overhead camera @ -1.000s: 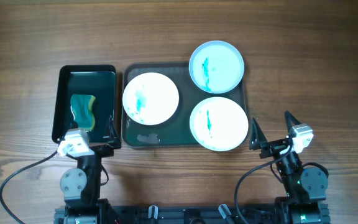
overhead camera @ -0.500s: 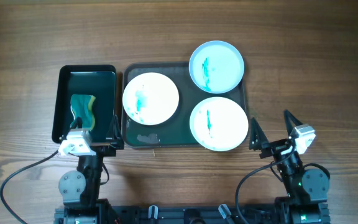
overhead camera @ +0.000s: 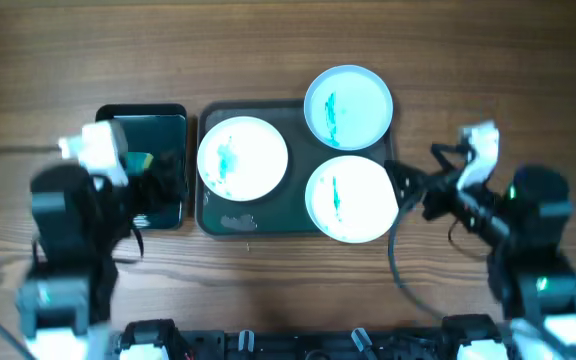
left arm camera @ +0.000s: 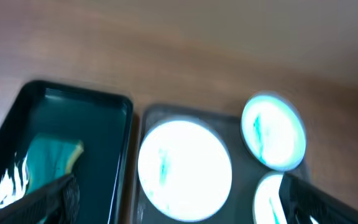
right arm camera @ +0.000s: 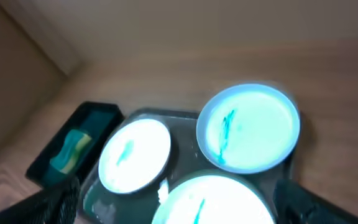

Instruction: Clean dirty plates on tray and stack at the side

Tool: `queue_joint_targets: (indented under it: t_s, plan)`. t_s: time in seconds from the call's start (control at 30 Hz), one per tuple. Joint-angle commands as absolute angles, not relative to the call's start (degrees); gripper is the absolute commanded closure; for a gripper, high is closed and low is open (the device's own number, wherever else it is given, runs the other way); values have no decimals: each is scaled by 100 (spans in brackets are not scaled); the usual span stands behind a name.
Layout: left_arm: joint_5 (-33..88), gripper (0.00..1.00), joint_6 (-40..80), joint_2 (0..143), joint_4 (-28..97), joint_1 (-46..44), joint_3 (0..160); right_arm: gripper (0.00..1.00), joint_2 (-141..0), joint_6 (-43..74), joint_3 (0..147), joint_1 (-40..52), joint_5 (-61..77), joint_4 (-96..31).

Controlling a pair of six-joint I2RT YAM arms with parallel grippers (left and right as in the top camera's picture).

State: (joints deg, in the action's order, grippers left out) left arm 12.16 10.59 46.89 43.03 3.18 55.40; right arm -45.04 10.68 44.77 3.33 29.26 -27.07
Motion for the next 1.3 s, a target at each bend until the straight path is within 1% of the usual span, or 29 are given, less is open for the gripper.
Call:
queue_joint_targets:
  t_s: [0.0,0.1,0.13,0.17,0.23,0.27,0.3,0.37,0.4,0.5,0.57,0.6,0.67,0.73,0.83,0.87,0.93,1.0,1.17,1.2,1.27]
  plan:
    - [1347,0,1068,6027,5339,366,6941,0,-5736,676,5872,349,3183,-3758]
    - [1350,0,1068,6775,6020,364,7618,0,-6733,285,7011,346,3183,-4984]
    - [1441,0,1072,7210,6274,366,7900,0,-7144,325,7417,346,3214,-5323]
    - [1619,0,1072,7406,6285,366,7942,0,-7345,401,7572,346,3232,-5358]
    - [1697,0,1076,7699,6263,366,7940,0,-7734,1566,7644,346,3409,-4884]
    - [1754,0,1094,7830,6145,366,7940,0,-7856,1863,7644,351,3588,-4731]
    - [1756,0,1092,7935,6055,366,7940,7,-8064,1754,7644,421,3940,-4460]
    - [1754,0,1090,8093,6045,366,7940,12,-8318,1824,7644,642,3942,-4222]
    - [1754,0,1090,8165,6045,366,7940,15,-8479,1911,7644,825,3804,-4108]
    - [1754,0,1090,8296,6045,366,7940,18,-9054,2449,7662,1610,2652,-3959]
    - [1702,0,1090,8296,6025,366,7940,25,-9356,2650,7695,1949,2349,-3896]
    - [1688,0,1090,8296,6016,366,7940,27,-9544,2790,7708,2119,2226,-3785]
    - [1691,0,1090,8296,6023,366,7940,32,-9835,2991,7738,2338,2093,-3616]
    - [1691,0,1087,8296,6023,360,7940,41,-10169,3168,7743,2565,1905,-3369]
    - [1649,0,1085,8296,6018,362,7940,50,-10613,3173,7743,2794,1769,-2906]
    - [1520,0,1085,8296,6001,362,7940,54,-10759,3168,7743,2847,1669,-2768]
    - [1170,0,1085,8296,5961,362,7940,57,-11006,3144,7743,2932,1638,-2558]
    - [910,0,1083,8296,5937,362,7940,64,-11244,3164,7743,3009,1640,-2423]
    - [274,0,1085,8296,5909,362,7940,65,-11673,3146,7741,3153,1588,-2222]
    - [126,0,1085,8296,5889,362,7940,66,-11730,3148,7741,3168,1588,-2211]
    - [-211,0,1085,8296,5867,362,7940,71,-11841,3151,7736,3181,1564,-2209]
